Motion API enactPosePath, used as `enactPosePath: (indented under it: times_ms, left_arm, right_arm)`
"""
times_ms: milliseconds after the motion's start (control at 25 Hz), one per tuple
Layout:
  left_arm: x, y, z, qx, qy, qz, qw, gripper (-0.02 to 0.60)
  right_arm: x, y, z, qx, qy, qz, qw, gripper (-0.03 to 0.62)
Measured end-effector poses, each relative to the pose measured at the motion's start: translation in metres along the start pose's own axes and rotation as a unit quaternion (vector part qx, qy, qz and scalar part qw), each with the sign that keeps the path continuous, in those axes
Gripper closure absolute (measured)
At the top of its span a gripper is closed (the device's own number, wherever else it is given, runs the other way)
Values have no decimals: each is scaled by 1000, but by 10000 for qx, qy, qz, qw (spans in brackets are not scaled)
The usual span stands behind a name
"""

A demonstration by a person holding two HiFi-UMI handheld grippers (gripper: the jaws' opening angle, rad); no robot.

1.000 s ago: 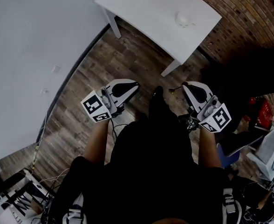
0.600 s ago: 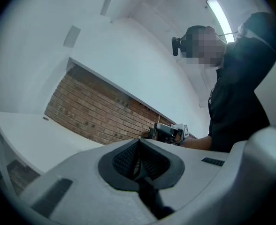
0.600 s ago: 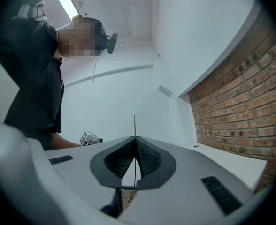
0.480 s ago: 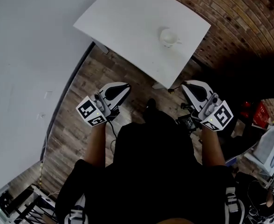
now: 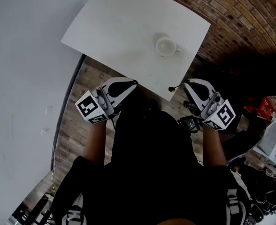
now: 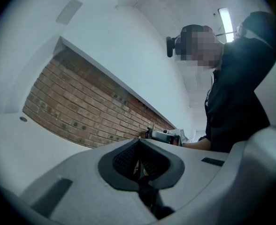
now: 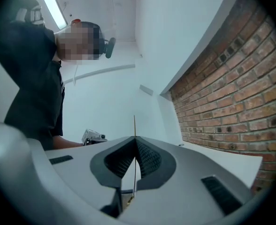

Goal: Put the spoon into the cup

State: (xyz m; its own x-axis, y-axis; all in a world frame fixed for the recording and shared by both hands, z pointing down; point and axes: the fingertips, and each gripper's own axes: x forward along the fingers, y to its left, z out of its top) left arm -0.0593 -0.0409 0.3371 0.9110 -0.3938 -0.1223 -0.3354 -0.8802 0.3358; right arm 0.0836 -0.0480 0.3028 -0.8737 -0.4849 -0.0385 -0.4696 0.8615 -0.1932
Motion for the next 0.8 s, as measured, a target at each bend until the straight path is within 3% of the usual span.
enactPosePath:
  times_ms: [240, 480, 800]
  left_arm:
    - [28, 50, -3, -273, 411, -921, 9945, 563]
    - [43, 97, 4, -630, 511, -1534, 9848, 563]
    - [53, 138, -14, -657, 729, -1886, 9771, 563]
  right_arm:
    - [32, -34, -11, 215, 75, -762, 9968, 588]
    - [64, -64, 7, 50, 62, -1408, 9900, 588]
    - [74, -92, 6, -156, 145, -1977, 9800, 588]
